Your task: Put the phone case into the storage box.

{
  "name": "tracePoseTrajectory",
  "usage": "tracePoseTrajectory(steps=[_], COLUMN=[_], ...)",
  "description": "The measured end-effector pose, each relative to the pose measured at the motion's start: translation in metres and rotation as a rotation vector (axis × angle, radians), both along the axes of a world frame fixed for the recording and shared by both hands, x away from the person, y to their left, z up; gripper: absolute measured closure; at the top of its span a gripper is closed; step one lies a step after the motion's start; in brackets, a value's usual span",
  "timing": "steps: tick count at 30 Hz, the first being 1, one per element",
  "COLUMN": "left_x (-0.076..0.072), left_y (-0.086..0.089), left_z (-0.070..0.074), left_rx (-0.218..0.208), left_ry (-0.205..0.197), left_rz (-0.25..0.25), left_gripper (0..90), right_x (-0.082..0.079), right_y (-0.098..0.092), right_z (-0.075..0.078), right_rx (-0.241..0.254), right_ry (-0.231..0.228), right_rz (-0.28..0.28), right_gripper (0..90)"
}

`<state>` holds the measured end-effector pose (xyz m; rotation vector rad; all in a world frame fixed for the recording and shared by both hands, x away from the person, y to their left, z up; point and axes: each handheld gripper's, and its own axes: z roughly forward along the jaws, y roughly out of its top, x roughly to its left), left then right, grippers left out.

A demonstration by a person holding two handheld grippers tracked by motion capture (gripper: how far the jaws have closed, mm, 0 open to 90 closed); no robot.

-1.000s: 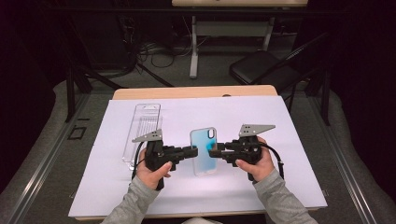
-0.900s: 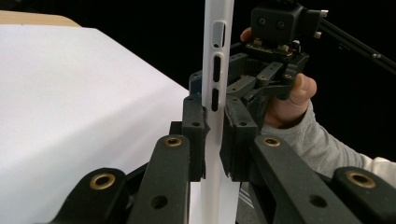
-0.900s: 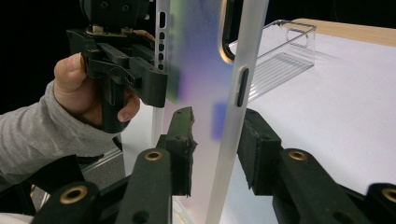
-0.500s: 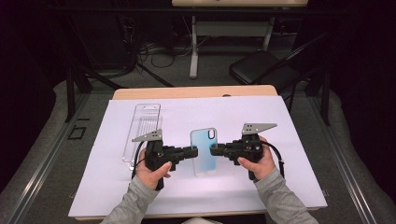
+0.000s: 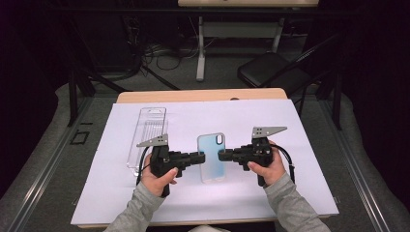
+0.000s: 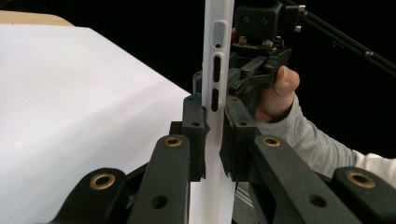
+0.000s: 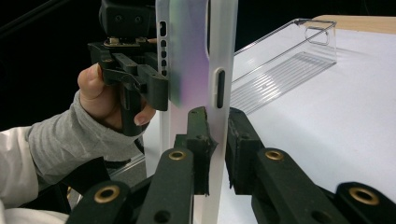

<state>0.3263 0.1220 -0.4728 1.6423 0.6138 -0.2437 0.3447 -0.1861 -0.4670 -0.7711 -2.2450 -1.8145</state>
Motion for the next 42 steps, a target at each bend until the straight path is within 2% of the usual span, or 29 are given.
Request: tracePoseTrajectory(steps=[11, 27, 38, 42], left_x=[-0.0007, -0.0009, -0.0023, -0.0034], left_y=[-0.0008, -0.0008, -0.0010, -0.0012], left_z=[0.0002, -0.0001, -0.0005, 0.0002], left_rx=[-0.001, 0.002, 0.004, 0.010], left_ry=[-0.001, -0.005, -0.009, -0.016], left_rz=[0.001, 0.008, 0.031, 0.049], left_gripper=[81.3, 81.2, 80.9, 76.9], right_x=[0.0028, 0.0011, -0.0011, -0.0023], right_y=[-0.0015, -0.0009, 0.0000, 0.0016], right_z=[-0.0025, -0.0012, 0.0000, -0.0002], right_rx=[0.019, 0.006, 0.001, -0.009], right_ry=[0.032, 0.007, -0.007, -0.016], right_rz=[0.016, 0.003, -0.014, -0.022], right_gripper=[81.8, 82.1, 82.2, 82.3])
